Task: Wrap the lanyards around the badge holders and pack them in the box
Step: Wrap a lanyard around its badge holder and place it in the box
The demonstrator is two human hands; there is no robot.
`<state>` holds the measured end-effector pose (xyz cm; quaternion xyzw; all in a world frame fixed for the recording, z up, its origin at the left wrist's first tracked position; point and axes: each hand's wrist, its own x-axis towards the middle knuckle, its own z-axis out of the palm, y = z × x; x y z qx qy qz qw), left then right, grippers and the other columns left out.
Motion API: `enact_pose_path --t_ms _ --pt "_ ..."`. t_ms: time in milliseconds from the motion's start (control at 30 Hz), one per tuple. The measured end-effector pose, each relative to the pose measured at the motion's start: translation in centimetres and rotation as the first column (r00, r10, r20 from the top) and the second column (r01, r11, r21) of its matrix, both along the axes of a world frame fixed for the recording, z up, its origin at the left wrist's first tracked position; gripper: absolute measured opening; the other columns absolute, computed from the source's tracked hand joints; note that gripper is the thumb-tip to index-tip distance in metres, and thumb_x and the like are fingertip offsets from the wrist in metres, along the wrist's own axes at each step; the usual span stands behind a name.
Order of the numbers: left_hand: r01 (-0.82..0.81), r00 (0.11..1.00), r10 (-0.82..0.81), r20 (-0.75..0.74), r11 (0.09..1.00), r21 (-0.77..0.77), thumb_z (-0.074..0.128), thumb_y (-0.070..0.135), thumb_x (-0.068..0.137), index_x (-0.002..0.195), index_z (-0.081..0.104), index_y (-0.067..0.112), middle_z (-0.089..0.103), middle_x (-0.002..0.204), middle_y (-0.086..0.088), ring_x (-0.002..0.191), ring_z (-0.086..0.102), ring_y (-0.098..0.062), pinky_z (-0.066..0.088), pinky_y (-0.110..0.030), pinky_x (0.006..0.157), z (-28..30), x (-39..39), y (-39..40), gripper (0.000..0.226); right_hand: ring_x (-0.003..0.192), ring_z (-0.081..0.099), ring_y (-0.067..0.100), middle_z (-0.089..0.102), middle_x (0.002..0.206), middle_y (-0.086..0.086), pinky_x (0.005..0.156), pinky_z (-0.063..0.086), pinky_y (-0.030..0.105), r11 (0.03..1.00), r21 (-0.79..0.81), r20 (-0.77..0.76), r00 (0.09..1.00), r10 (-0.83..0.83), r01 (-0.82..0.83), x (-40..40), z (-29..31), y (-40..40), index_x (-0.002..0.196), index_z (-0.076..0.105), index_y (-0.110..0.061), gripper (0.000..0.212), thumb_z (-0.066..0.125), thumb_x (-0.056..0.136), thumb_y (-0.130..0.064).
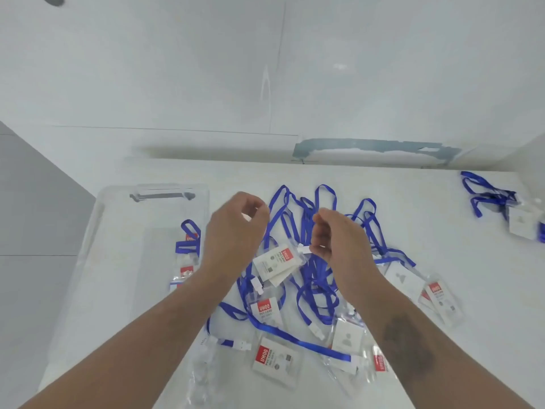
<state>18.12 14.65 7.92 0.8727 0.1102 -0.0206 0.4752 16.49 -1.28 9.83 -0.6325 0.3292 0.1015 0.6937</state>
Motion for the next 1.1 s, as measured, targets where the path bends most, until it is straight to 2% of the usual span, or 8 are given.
enact_pose_path --t_ms 133,400,567,700,833,933,1033,1100 --pt "0.328 0.919 -0.266 -0.29 0.925 0.192 0.06 0.033 0.091 0.123 0.057 0.03 0.064 0.114 0.013 0.097 0.061 -0.009 0.049 -0.025 0.083 -4.8 0.1 -2.6 0.033 0.068 0.058 0.014 0.067 0.074 -0.001 0.071 0.054 0.029 0.95 -0.234 0.004 0.977 0.214 -0.207 2.3 -4.0 -1.8 0.087 0.071 -0.013 0.019 0.057 0.095 -0.023" --pt "0.585 0.801 -0.34 -0.493 0.623 0.52 0.07 0.047 0.08 0.136 0.041 0.025 0.05 0.13 0.001 0.121 0.048 -0.021 0.045 -0.04 0.098 -11.7 0.9 -4.8 0.067 0.104 0.059 0.008 0.064 0.118 -0.01 0.073 0.041 0.01 0.649 -0.532 -0.131 0.811 0.571 -0.543 3.5 -11.4 -3.4 0.12 0.067 -0.024 0.026 0.052 0.098 -0.021" --pt "0.576 0.817 -0.402 -0.414 0.53 0.622 0.066 0.051 0.081 0.134 0.041 0.025 0.053 0.126 0.002 0.117 0.05 -0.019 0.04 -0.039 0.101 -11.9 1.0 -4.6 0.064 0.106 0.055 0.007 0.06 0.128 -0.01 0.072 0.043 0.012 0.577 -0.515 -0.197 0.742 0.64 -0.634 3.6 -13.3 -4.5 0.13 0.058 -0.03 0.038 0.055 0.095 -0.015" --pt "0.51 0.844 -0.468 -0.262 0.548 0.662 0.059 0.057 0.084 0.142 0.034 0.026 0.047 0.136 0.005 0.125 0.045 -0.017 0.034 -0.038 0.108 -10.8 0.6 -4.0 0.07 0.113 0.056 0.009 0.063 0.124 -0.012 0.078 0.044 0.017 0.508 -0.56 -0.208 0.705 0.678 -0.654 3.8 -12.6 -5.4 0.135 0.052 -0.034 0.042 0.06 0.094 -0.03" --pt "0.459 0.833 -0.545 -0.091 0.59 0.664 0.059 0.057 0.084 0.145 0.031 0.027 0.043 0.14 0.009 0.13 0.038 -0.014 0.031 -0.034 0.11 -8.9 1.0 -3.4 0.073 0.1 0.062 0.005 0.068 0.111 -0.011 0.065 0.041 0.01 0.572 -0.484 -0.156 0.709 0.688 -0.662 4.9 -9.8 -6.5 0.128 0.055 -0.032 0.041 0.068 0.089 -0.03" --pt "0.474 0.842 -0.539 -0.03 0.712 0.518 0.067 0.053 0.08 0.144 0.033 0.032 0.042 0.136 0.015 0.125 0.036 -0.008 0.036 -0.029 0.107 -7.1 1.3 -3.1 0.075 0.094 0.065 -0.004 0.07 0.103 -0.015 0.064 0.045 0.006 0.653 -0.388 -0.073 0.728 0.682 -0.651 5.3 -7.3 -7.5 0.112 0.063 -0.035 0.029 0.073 0.087 -0.024" --pt "0.336 0.934 -0.335 -0.124 0.942 -0.018 0.077 0.041 0.079 0.14 0.037 0.039 0.047 0.127 0.022 0.114 0.052 0.0 0.049 -0.024 0.091 -4.4 2.0 -3.0 0.073 0.09 0.068 -0.006 0.074 0.099 -0.015 0.068 0.048 0.004 0.686 -0.371 0.016 0.734 0.679 -0.626 5.1 -4.5 -8.5 0.112 0.068 -0.032 0.027 0.073 0.087 -0.022" --pt "0.133 0.944 -0.221 -0.244 0.935 -0.33 0.078 0.031 0.081 0.136 0.046 0.034 0.06 0.124 0.015 0.105 0.063 -0.007 0.058 -0.03 0.085 -2.9 2.5 -2.9 0.063 0.089 0.069 -0.005 0.075 0.098 -0.014 0.069 0.049 0.005 0.719 -0.352 0.072 0.748 0.659 -0.6 5.0 -3.0 -9.1 0.111 0.069 -0.029 0.026 0.073 0.087 -0.02"
